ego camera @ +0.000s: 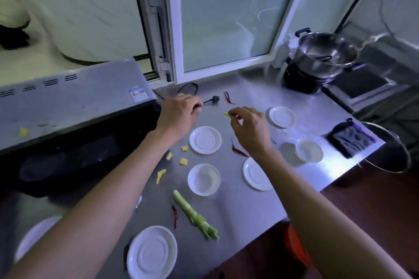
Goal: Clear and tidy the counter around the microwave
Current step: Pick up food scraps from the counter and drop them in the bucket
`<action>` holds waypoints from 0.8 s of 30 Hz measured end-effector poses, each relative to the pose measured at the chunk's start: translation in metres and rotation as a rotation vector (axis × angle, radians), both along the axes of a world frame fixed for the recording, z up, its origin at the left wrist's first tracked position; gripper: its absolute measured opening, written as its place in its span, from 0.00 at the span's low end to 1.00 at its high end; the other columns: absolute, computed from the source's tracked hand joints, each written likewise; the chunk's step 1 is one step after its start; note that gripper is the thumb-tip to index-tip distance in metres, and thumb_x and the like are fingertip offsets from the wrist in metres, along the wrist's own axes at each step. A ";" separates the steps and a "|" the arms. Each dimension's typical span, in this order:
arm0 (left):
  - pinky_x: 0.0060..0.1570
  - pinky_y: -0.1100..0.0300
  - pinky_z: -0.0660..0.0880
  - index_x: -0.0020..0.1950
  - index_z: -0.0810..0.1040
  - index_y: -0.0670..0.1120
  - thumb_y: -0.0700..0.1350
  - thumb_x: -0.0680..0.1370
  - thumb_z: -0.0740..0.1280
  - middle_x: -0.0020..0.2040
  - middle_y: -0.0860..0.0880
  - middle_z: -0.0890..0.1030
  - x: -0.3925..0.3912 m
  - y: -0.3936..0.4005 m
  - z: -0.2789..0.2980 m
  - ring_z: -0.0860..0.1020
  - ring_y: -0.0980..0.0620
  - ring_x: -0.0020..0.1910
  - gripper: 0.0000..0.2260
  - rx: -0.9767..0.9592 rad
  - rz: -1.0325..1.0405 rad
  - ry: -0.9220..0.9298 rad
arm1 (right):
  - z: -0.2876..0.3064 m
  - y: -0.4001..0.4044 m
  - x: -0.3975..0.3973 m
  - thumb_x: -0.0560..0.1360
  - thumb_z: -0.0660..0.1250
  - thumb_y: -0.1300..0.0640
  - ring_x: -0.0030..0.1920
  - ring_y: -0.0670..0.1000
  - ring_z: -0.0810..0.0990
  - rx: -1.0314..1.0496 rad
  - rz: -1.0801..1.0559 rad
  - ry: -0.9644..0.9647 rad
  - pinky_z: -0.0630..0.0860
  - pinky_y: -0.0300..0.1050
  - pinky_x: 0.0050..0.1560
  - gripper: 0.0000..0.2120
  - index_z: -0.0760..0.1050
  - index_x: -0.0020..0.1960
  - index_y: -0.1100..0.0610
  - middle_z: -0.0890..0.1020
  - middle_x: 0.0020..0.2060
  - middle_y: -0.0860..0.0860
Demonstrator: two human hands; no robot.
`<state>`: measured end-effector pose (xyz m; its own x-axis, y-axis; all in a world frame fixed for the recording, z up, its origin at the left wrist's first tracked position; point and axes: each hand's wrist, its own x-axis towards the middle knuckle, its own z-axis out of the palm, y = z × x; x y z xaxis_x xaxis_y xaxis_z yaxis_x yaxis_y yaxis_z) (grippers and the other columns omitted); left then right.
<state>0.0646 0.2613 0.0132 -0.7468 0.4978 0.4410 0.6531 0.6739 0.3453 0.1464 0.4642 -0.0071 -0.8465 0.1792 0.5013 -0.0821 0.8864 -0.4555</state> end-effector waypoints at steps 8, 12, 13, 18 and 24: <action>0.44 0.49 0.75 0.45 0.80 0.45 0.40 0.76 0.68 0.43 0.48 0.82 0.123 0.171 -0.025 0.78 0.42 0.45 0.01 -0.042 -0.190 -0.164 | -0.034 0.148 0.162 0.73 0.71 0.63 0.41 0.57 0.82 -0.110 -0.232 -0.058 0.78 0.54 0.42 0.05 0.84 0.47 0.56 0.85 0.41 0.52; 0.46 0.52 0.73 0.48 0.81 0.46 0.42 0.78 0.68 0.45 0.48 0.82 0.186 0.246 -0.052 0.77 0.45 0.49 0.03 -0.096 -0.272 -0.271 | -0.058 0.211 0.243 0.73 0.70 0.60 0.43 0.57 0.82 -0.159 -0.351 -0.137 0.79 0.54 0.46 0.06 0.84 0.48 0.54 0.86 0.42 0.51; 0.47 0.52 0.73 0.49 0.81 0.46 0.43 0.78 0.68 0.46 0.48 0.82 0.201 0.262 -0.059 0.77 0.45 0.50 0.03 -0.116 -0.304 -0.291 | -0.066 0.225 0.264 0.73 0.71 0.59 0.44 0.56 0.82 -0.178 -0.399 -0.162 0.79 0.52 0.47 0.06 0.84 0.48 0.53 0.86 0.43 0.50; 0.52 0.48 0.76 0.49 0.81 0.50 0.46 0.77 0.68 0.49 0.50 0.83 0.264 0.329 -0.097 0.78 0.45 0.53 0.03 -0.209 -0.446 -0.405 | -0.108 0.266 0.361 0.74 0.72 0.57 0.44 0.54 0.82 -0.229 -0.564 -0.268 0.78 0.50 0.46 0.04 0.84 0.47 0.51 0.86 0.43 0.50; 0.56 0.49 0.74 0.52 0.81 0.51 0.46 0.79 0.67 0.50 0.50 0.82 0.307 0.387 -0.141 0.77 0.47 0.53 0.05 -0.334 -0.621 -0.452 | -0.156 0.291 0.422 0.74 0.73 0.59 0.45 0.52 0.84 -0.326 -0.717 -0.382 0.80 0.50 0.46 0.06 0.85 0.51 0.53 0.86 0.45 0.49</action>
<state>0.3719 0.6485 -0.1278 -0.3634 0.9283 -0.0791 0.7859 0.3510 0.5090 0.5679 0.7554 -0.1631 -0.5743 0.8178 0.0375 0.6554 0.4868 -0.5775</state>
